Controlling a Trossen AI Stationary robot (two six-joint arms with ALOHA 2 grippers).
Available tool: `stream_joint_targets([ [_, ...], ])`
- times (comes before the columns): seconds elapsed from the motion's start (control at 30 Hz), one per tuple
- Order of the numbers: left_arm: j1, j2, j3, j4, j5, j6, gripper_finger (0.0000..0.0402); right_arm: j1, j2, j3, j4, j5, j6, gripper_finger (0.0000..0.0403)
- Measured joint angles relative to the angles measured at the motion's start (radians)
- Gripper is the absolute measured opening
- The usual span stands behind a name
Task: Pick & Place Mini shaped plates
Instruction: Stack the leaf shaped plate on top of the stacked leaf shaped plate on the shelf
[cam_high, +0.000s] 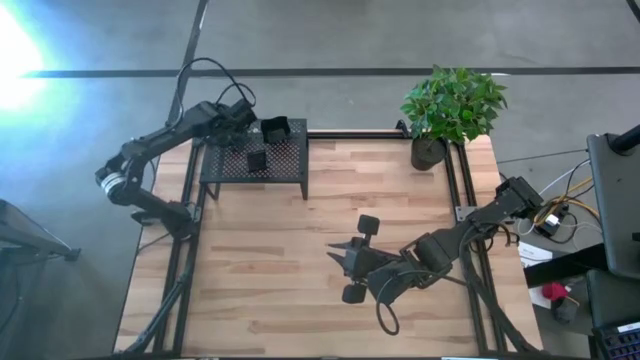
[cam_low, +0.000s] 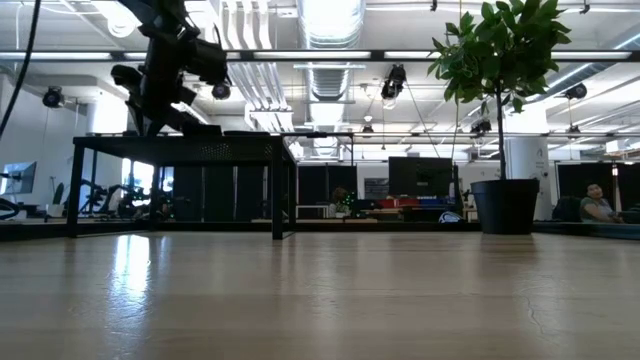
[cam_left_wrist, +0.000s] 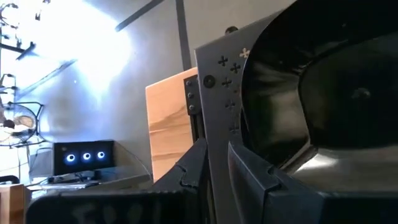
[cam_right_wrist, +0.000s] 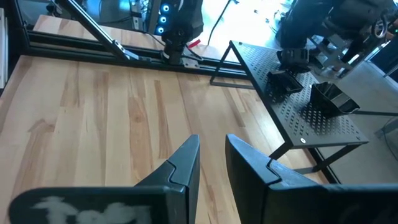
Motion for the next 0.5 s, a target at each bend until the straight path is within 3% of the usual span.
stream_joint_targets([
  [0.37,-0.008,-0.065,0.000,0.009,0.023,0.029,0.0060,-0.002,0.000,0.000,0.000,0.000,-0.005,0.0072],
  [0.5,-0.008,-0.064,0.000,0.056,-0.024,0.026,0.0060,-0.002,0.000,0.000,0.000,0.000,-0.005,0.0072],
])
